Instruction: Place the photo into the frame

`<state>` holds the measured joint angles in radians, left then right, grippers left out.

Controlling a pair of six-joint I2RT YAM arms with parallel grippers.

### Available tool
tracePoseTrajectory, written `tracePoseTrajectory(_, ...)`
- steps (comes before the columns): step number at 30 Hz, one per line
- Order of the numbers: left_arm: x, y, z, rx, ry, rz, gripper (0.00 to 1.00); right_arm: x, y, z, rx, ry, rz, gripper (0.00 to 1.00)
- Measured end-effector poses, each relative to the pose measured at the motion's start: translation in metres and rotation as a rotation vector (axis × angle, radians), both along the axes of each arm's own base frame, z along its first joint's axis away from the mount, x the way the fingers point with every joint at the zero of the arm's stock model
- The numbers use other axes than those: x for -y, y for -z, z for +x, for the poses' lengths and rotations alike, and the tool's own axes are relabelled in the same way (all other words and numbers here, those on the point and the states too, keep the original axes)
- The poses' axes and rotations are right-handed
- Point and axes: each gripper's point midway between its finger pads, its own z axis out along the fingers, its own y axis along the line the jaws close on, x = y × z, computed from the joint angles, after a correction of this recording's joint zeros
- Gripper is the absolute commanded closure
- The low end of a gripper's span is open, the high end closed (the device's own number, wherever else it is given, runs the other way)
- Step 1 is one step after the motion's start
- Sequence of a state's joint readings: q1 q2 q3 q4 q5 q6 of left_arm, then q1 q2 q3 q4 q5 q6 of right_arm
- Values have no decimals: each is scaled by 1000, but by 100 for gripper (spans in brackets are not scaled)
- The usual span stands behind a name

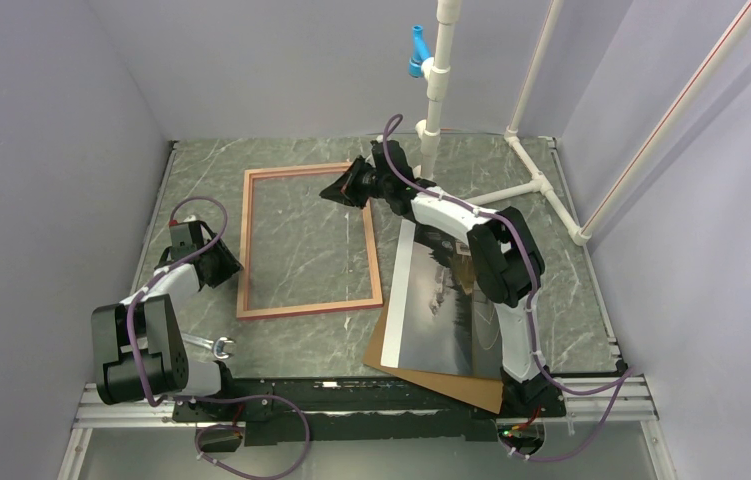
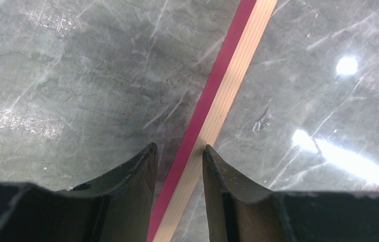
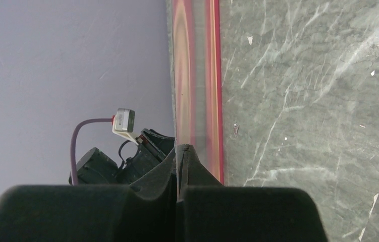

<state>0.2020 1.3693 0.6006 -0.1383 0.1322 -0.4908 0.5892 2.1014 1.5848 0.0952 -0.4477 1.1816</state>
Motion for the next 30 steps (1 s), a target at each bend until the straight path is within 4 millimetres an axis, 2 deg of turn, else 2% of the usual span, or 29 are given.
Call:
tracePoseTrajectory(6, 0, 0, 1, 2, 0, -1, 58, 2, 3, 0, -5, 3, -6, 100)
tracePoseTrajectory(20, 0, 0, 1, 3, 1, -2, 58, 18, 40, 4, 10, -9, -167, 100)
tracePoseTrajectory(25, 0, 0, 1, 4, 2, -2, 59, 20, 62, 5, -4, -37, -218, 88)
tracePoseTrajectory(30, 0, 0, 2, 6, 2, -2, 59, 19, 83, -5, -48, -81, -241, 74)
